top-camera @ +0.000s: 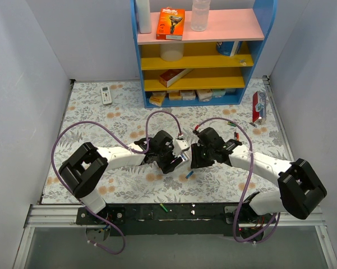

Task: Load the batteries into the remote control

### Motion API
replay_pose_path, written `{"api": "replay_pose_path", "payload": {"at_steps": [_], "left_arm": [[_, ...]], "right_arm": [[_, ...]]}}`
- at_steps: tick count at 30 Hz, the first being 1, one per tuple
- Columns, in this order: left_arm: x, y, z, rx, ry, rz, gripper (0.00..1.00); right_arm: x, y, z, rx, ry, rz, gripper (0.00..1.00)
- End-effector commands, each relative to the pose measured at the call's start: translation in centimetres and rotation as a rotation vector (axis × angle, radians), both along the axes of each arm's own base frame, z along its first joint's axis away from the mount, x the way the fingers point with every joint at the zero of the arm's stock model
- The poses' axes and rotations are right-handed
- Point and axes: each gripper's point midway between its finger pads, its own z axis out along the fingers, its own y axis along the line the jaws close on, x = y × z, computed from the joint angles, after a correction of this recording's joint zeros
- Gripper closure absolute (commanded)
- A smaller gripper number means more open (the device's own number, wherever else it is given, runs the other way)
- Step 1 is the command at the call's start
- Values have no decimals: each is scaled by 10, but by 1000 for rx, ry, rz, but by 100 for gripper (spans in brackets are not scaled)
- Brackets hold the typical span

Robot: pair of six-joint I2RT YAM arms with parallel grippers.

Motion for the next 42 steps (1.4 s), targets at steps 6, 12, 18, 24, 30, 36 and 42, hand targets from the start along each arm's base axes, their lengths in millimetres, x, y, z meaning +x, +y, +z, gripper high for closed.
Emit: {"api": "replay_pose_path", "payload": {"at_steps": [6, 12, 18, 24, 30, 36, 42], "left_arm": [[7, 24, 9, 53, -38, 66, 86], [12, 37, 27, 33, -97, 116, 87], [20, 61, 50, 20, -178, 255, 89], [19, 76, 66, -25, -216, 352, 89], [36, 104, 102, -123, -350, 515, 90], [58, 139, 135, -141, -513, 717, 90], [71, 170, 148, -109, -600, 876, 91]], "right_arm": [[-2, -3, -2, -83, -38, 17, 60], [3, -8, 12, -143, -156, 251, 59], [11, 3, 32, -117, -326, 499, 57], [3, 17, 43, -38, -469, 748, 57], [-14, 24, 37, -10, -477, 957, 58], [-18, 21, 12, -118, -411, 1027, 51], [-20, 21, -7, -204, -377, 1083, 50]]}}
